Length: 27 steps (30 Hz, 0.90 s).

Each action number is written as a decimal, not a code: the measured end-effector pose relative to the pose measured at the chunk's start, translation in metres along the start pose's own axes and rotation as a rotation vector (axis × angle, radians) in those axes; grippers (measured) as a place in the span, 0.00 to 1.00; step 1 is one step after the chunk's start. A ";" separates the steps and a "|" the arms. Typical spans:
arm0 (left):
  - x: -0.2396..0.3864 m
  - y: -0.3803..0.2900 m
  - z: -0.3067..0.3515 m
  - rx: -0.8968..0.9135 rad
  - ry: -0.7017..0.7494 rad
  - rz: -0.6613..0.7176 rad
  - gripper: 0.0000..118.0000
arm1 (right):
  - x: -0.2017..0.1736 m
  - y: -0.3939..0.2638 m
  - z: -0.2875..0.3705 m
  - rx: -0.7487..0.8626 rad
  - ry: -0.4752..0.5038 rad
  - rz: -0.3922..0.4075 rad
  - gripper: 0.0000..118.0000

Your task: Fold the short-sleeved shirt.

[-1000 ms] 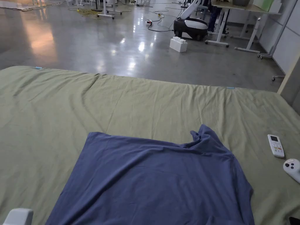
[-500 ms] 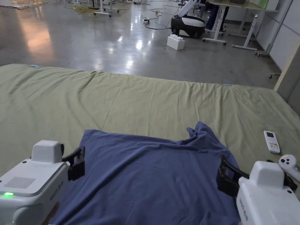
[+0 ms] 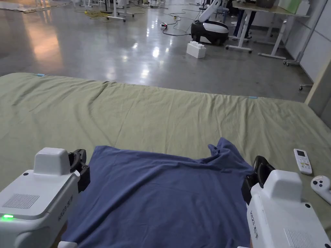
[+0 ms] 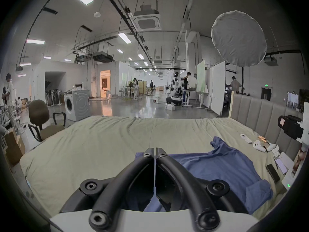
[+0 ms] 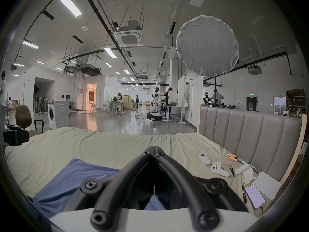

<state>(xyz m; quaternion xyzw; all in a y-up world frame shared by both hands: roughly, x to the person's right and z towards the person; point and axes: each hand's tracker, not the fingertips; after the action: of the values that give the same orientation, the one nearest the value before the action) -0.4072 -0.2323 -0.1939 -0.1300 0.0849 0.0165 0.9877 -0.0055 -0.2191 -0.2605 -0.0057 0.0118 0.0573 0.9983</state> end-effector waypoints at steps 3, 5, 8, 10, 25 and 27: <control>-0.020 -0.006 0.005 -0.115 -0.003 -0.023 0.01 | -0.001 -0.003 -0.002 -0.017 0.018 0.005 0.01; -0.038 -0.015 0.008 -0.212 -0.022 -0.015 0.01 | -0.002 -0.008 -0.003 -0.034 0.025 0.013 0.01; -0.067 -0.036 0.013 -0.378 -0.011 0.030 0.01 | -0.001 -0.015 -0.004 -0.062 0.050 0.012 0.01; -0.083 -0.053 0.016 -0.492 0.000 0.014 0.01 | -0.001 -0.023 -0.006 -0.113 0.054 0.018 0.01; -0.112 -0.145 -0.016 -0.815 0.114 0.176 0.56 | 0.001 -0.058 -0.008 -0.237 0.059 0.054 0.01; -0.106 -0.152 -0.024 -0.848 0.121 0.129 0.56 | 0.002 -0.060 -0.006 -0.248 0.058 0.063 0.01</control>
<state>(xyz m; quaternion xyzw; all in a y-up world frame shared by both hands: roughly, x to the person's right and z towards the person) -0.5077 -0.3862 -0.1597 -0.5197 0.1363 0.1039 0.8370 0.0028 -0.2787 -0.2662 -0.1306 0.0338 0.0896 0.9868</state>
